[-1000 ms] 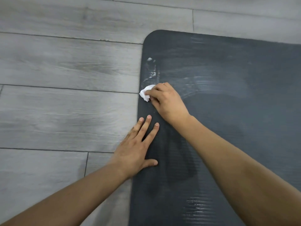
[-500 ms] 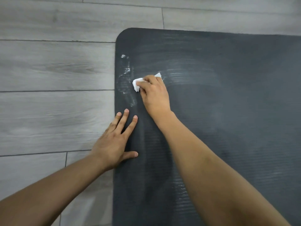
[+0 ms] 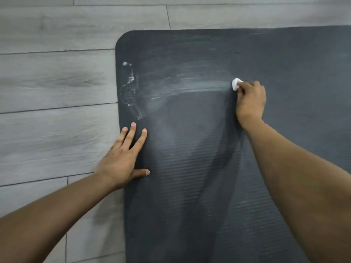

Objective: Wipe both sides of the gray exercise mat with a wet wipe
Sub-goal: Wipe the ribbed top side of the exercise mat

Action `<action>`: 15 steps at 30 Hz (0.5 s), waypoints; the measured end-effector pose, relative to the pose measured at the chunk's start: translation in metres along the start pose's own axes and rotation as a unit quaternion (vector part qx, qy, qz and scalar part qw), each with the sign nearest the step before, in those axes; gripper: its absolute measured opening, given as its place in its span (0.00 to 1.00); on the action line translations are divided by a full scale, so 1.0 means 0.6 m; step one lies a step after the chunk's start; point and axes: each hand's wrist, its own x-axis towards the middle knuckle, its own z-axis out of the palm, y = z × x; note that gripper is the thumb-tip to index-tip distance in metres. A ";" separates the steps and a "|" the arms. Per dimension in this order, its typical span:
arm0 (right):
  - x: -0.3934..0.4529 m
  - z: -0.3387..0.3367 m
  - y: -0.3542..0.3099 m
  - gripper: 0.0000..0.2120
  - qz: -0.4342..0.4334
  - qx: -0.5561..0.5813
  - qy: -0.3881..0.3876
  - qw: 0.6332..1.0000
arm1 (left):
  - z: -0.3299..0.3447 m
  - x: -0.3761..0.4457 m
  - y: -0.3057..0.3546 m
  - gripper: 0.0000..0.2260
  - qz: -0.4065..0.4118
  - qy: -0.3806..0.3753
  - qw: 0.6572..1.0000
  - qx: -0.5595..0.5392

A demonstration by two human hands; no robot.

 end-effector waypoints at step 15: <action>-0.169 0.081 -0.201 0.11 -0.362 0.058 -0.089 0.926 | 0.056 -0.075 0.011 0.25 0.056 0.157 0.986 0.023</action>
